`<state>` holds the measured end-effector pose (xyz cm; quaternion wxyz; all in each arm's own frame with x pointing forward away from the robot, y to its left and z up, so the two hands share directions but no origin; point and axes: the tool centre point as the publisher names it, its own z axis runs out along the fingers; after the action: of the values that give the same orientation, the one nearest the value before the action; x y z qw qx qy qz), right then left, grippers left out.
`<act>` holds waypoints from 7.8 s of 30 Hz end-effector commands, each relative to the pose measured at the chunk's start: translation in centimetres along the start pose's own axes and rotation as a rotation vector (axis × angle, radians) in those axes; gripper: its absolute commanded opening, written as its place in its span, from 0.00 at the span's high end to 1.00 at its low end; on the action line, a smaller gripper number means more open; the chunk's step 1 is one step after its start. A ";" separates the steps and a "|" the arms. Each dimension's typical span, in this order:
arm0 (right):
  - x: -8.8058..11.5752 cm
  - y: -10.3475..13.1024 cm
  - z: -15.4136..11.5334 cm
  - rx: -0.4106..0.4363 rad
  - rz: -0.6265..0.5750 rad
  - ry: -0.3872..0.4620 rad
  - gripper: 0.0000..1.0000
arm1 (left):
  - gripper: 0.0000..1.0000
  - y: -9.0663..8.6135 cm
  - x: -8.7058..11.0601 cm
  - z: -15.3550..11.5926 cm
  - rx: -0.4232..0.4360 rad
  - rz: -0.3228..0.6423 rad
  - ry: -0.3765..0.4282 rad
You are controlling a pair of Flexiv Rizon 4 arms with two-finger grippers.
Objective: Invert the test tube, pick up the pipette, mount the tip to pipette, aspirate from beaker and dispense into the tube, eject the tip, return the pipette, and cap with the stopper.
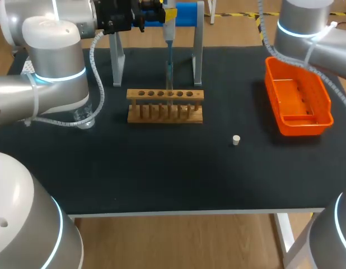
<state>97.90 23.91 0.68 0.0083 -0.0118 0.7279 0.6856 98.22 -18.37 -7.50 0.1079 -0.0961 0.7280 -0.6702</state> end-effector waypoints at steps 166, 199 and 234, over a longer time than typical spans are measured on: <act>-0.3 -27.4 -0.5 0.146 -0.071 0.125 0.00 | 1.00 0.0 0.0 0.0 0.002 0.001 -0.001; 0.2 -29.8 3.5 0.375 -0.059 -0.046 0.00 | 1.00 0.0 0.0 0.0 0.002 0.001 -0.001; 0.1 -30.8 3.6 0.430 -0.022 -0.096 0.00 | 1.00 0.0 0.0 0.0 0.002 0.001 -0.001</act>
<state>98.77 25.70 -30.30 0.0519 0.0144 0.8554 0.5152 98.23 -18.37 -7.54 0.1080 -0.0956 0.7277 -0.6706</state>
